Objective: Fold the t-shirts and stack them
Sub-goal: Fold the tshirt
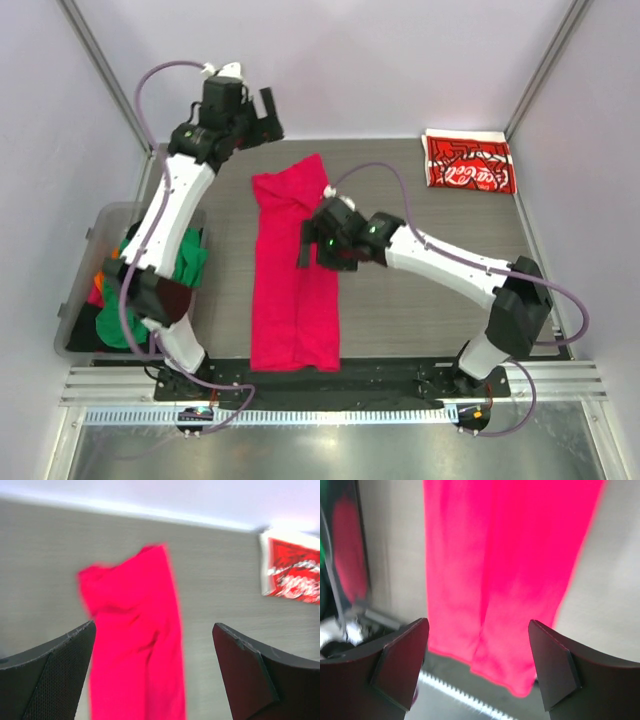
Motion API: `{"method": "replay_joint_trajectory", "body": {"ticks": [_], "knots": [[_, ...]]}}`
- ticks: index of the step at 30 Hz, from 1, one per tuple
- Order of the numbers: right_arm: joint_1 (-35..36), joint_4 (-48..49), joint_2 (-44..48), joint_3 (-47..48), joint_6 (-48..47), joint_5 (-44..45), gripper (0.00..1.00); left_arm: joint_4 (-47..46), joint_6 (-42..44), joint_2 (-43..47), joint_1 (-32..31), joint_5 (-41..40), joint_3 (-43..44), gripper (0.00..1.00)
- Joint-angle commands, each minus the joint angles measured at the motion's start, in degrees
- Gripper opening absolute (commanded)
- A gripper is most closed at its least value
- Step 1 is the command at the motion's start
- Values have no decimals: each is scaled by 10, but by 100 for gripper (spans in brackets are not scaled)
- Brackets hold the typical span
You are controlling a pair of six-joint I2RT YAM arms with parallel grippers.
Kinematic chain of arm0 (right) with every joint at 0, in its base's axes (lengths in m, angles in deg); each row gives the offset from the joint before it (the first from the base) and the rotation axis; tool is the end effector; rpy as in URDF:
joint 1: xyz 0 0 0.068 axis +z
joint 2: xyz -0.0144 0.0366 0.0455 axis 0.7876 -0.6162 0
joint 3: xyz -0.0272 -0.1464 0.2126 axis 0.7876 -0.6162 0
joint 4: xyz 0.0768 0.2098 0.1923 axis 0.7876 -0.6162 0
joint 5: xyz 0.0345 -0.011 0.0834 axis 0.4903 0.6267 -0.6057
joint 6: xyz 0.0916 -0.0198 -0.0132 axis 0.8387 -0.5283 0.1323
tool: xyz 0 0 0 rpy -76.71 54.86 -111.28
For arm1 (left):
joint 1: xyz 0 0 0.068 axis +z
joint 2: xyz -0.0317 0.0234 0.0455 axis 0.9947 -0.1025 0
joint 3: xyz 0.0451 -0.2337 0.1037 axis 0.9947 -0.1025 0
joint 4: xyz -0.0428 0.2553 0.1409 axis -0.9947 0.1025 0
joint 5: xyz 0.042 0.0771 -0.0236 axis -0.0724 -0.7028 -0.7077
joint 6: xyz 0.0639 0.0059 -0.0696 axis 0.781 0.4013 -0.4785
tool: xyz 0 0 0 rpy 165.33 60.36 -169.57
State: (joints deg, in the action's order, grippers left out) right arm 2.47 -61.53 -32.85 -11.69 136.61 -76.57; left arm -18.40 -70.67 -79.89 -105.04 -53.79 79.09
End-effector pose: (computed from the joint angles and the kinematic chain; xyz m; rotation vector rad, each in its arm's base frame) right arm 0.2408 0.3267 0.2239 -0.0753 2.6258 0.6325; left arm 0.4470 -0.1607 0.4204 -0.1651 2.0618 -0.3963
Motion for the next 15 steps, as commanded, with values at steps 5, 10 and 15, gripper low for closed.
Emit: {"method": "replay_joint_trajectory", "body": {"ticks": [5,10,15], "knots": [[-147,53,-101,197,-180,-134,85,49,-35,198,11,-9,-293,100],[-209,88,-296,387,-175,-239,85,64,-56,353,10,-14,-472,100],[-231,120,-473,586,-152,-371,83,78,-62,466,11,-21,-591,100]]}}
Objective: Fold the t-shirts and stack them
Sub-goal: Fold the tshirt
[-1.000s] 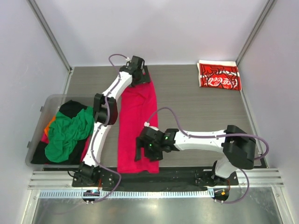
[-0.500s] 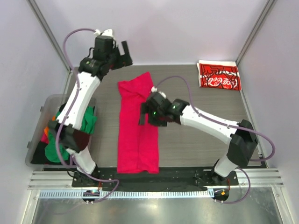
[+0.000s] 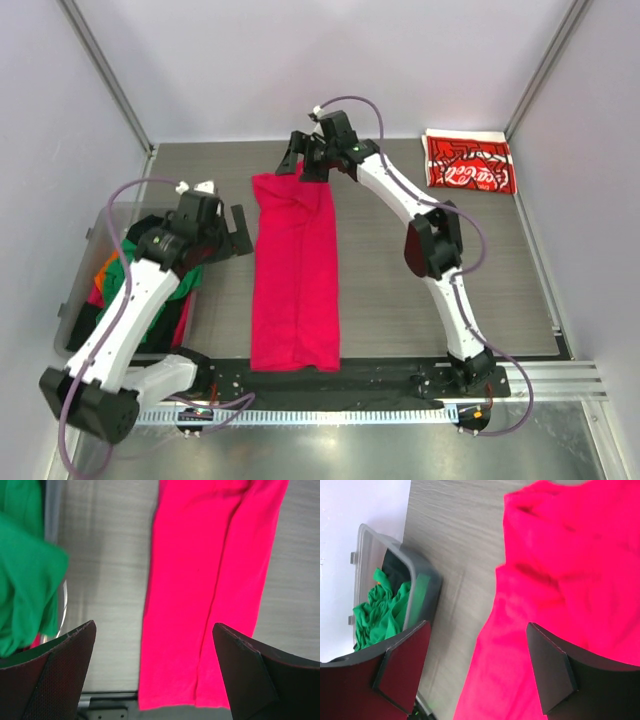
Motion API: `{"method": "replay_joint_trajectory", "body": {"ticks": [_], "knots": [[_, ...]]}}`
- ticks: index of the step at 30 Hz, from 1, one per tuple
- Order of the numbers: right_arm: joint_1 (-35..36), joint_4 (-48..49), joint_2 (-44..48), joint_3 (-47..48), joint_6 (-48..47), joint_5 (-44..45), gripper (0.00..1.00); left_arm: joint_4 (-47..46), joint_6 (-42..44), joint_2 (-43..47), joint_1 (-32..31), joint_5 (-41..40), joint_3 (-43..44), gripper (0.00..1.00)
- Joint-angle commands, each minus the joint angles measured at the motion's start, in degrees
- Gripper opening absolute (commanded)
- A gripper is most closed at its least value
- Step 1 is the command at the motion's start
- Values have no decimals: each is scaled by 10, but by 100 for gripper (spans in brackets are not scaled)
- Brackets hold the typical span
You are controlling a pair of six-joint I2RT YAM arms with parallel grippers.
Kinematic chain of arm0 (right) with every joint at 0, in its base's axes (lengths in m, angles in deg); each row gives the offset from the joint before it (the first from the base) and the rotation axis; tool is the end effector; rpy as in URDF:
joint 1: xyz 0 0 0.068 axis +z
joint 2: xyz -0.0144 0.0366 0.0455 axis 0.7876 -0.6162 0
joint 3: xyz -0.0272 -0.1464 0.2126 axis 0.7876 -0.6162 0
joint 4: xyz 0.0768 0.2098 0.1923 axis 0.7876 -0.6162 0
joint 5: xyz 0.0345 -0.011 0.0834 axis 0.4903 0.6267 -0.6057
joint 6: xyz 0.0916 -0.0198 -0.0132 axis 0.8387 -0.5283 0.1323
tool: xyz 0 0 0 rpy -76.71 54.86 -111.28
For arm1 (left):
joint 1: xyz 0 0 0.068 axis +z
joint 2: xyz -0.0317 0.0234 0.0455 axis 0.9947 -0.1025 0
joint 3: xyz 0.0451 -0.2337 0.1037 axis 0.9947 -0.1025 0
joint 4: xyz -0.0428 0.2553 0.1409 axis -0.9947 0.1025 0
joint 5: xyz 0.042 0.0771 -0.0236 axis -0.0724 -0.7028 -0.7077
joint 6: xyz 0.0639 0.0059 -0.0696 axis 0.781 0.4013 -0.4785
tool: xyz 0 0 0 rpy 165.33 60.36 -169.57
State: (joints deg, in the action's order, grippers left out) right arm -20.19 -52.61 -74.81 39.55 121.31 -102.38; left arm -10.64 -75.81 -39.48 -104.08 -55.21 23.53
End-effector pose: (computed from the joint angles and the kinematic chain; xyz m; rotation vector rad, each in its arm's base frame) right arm 0.4937 0.3433 0.2427 -0.1775 2.3344 1.0393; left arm 0.2768 -0.0882 0.2832 -0.3025 2.4318 -0.2317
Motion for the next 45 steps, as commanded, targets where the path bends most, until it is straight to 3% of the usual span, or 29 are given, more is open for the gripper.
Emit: {"method": "replay_joint_trajectory", "body": {"ticks": [1,8,18,22,27,34,39,45], "knots": [[-5,45,-89,105,10,-122,83,2,-10,79,0,-10,-50,100],[-24,231,-151,71,79,-140,83,-31,-36,242,-1,13,-158,100],[-31,249,-237,103,81,-41,80,-41,-25,288,-1,-10,-161,100],[-42,236,-252,83,86,0,77,-38,-27,276,-1,-15,-161,100],[-75,207,-230,24,81,119,76,-36,-28,269,-1,-15,-159,100],[-88,195,-298,150,59,62,79,-37,-29,259,-1,-19,-161,100],[-91,240,-322,192,49,24,80,-37,-29,246,-1,-17,-161,100],[-92,274,-242,197,36,-34,85,-40,-42,213,-1,-12,-161,99]]}}
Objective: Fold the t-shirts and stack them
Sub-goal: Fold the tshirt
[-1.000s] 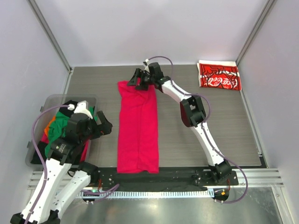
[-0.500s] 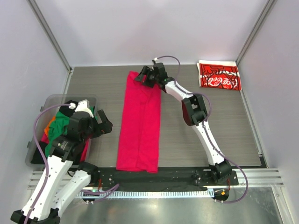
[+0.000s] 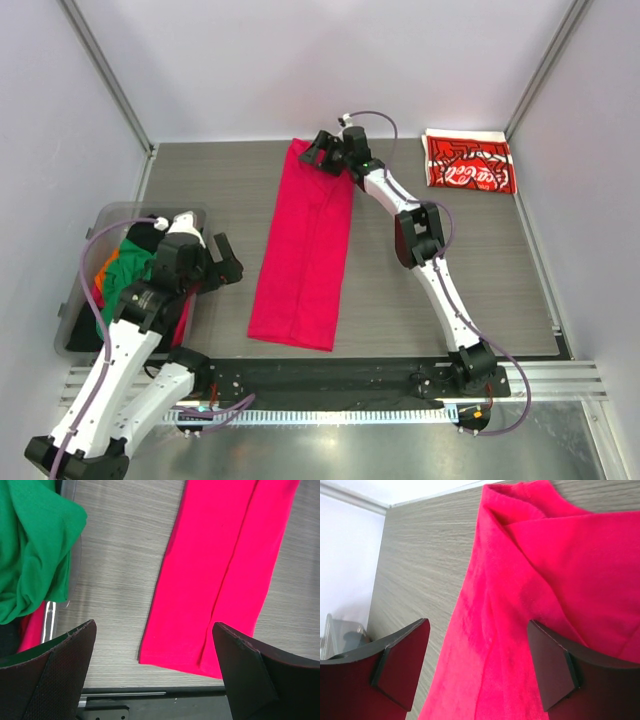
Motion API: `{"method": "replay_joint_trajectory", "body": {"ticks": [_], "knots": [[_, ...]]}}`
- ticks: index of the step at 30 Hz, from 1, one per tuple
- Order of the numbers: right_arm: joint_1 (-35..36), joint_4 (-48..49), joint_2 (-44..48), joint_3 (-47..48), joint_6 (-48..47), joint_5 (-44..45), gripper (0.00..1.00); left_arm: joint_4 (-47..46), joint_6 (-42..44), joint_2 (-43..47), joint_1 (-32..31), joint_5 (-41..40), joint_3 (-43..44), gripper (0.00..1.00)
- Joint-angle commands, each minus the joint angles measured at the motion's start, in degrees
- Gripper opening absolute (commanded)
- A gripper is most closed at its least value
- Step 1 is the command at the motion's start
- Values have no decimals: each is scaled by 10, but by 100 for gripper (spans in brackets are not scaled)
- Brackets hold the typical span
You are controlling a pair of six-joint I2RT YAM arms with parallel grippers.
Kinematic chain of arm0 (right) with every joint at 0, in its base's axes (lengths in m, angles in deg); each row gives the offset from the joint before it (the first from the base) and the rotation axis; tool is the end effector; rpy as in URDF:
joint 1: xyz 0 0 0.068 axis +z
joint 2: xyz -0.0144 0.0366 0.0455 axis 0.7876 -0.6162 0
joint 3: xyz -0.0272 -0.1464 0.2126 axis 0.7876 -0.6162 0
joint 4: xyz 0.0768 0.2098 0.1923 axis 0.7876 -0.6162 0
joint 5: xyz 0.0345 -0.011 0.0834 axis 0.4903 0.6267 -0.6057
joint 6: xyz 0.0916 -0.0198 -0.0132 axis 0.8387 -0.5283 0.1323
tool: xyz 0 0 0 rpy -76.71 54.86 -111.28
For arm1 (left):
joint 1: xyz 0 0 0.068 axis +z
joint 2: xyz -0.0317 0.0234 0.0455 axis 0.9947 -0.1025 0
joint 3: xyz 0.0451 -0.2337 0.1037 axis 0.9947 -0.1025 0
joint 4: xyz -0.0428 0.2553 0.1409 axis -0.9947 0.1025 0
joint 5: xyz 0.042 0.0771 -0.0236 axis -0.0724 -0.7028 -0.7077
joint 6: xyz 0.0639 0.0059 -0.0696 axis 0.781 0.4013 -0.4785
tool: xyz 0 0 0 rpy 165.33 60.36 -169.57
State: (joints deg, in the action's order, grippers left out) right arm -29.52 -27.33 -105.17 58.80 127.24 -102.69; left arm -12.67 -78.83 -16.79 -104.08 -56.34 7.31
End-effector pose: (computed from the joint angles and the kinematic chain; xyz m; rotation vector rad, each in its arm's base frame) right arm 0.6241 0.2928 0.1093 0.0479 2.0721 1.0818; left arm 0.2109 -0.0624 0.2709 -0.3689 2.2789 -0.3103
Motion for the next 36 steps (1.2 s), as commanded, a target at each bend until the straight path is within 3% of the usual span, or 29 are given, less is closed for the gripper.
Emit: {"method": "replay_joint_trajectory", "body": {"ticks": [1,6,9,14,18,21,27,32,36], "knots": [[2,25,111,-16,-25,-33,86,-22,-19,-19,-1,8,-1,98],[1,-26,301,-132,-43,18,87,-36,-82,-62,-1,45,-25,93],[8,-38,467,-381,-45,61,87,-40,-123,-70,-12,49,-53,90],[44,-166,697,-633,-17,146,81,-57,-168,-91,-48,48,-105,83],[115,-242,811,-809,29,200,78,-69,-198,-116,-88,38,-125,79],[195,-236,869,-961,104,207,75,-69,-220,-112,-104,22,-146,76],[350,-174,876,-1063,200,214,69,-93,-257,-88,-120,23,-209,72],[387,-68,826,-1106,258,187,62,-96,-282,-77,-143,16,-236,69],[404,-64,793,-1095,258,188,61,-97,-289,-66,-150,11,-247,68]]}}
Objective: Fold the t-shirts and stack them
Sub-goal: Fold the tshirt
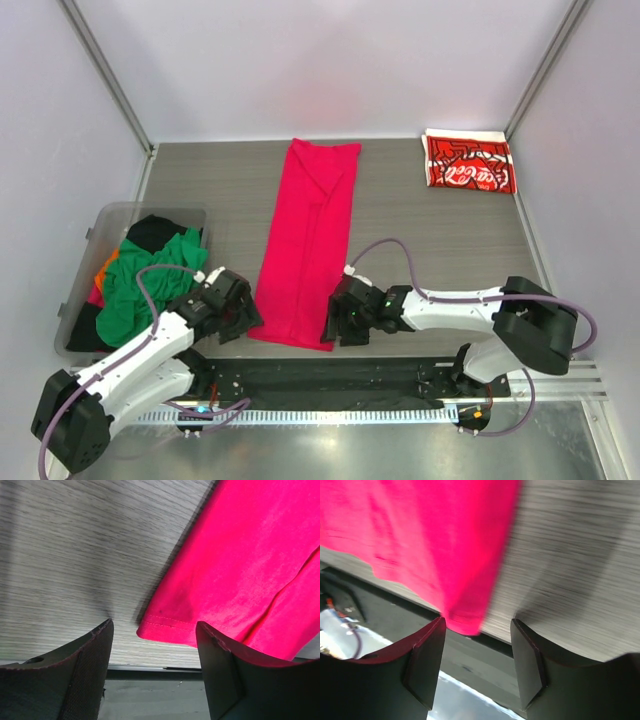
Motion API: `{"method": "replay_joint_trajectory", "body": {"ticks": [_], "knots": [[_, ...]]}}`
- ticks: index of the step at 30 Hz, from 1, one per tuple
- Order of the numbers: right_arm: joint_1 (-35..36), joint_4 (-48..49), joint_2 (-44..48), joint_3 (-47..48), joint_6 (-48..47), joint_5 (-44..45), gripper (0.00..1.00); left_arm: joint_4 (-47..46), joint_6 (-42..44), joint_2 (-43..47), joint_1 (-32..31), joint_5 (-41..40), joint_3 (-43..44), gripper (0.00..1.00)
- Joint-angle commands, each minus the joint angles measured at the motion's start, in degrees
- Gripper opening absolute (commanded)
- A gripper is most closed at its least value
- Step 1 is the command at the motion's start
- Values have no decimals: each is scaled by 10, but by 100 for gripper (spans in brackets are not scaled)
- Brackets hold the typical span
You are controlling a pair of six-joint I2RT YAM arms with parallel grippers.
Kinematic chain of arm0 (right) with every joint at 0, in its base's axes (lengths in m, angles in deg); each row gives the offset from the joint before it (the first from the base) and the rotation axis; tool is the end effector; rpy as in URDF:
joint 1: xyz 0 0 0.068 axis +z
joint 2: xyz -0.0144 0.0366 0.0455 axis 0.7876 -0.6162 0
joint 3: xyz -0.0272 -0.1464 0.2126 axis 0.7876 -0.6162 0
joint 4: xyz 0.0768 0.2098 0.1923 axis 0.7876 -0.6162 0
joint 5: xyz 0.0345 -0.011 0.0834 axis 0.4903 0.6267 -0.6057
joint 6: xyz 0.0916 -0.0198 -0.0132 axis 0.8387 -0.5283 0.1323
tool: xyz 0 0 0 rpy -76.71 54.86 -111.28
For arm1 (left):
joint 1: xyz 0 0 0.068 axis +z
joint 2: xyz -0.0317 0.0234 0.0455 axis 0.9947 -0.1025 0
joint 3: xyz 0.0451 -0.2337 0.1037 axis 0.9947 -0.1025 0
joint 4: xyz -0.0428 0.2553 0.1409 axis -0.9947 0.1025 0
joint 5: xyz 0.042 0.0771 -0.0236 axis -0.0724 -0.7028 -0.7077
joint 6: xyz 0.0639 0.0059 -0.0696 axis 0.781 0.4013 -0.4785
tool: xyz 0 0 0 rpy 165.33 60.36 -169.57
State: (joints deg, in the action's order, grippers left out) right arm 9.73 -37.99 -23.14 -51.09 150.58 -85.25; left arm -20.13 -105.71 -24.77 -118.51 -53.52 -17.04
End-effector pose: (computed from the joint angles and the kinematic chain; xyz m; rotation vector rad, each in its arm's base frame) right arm 0.1387 0.2725 0.0714 0.0208 2.8762 0.7525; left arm 0.1699 -0.1052 0.0958 -0.6725 2.6885 -0.3245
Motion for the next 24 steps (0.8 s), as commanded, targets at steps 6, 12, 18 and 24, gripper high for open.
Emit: {"method": "replay_joint_trajectory", "body": {"ticks": [6,12,18,24], "knots": [[15,45,-40,1,26,18,52,-24,-25,15,-7,-19,-12,63],[14,39,-27,-15,28,26,32,-36,-24,14,-7,-16,-19,50],[15,36,-22,-21,22,31,21,-72,-19,-2,-7,-3,-25,42],[14,30,-16,-27,13,36,9,-102,-10,-32,-7,12,-25,15]]}}
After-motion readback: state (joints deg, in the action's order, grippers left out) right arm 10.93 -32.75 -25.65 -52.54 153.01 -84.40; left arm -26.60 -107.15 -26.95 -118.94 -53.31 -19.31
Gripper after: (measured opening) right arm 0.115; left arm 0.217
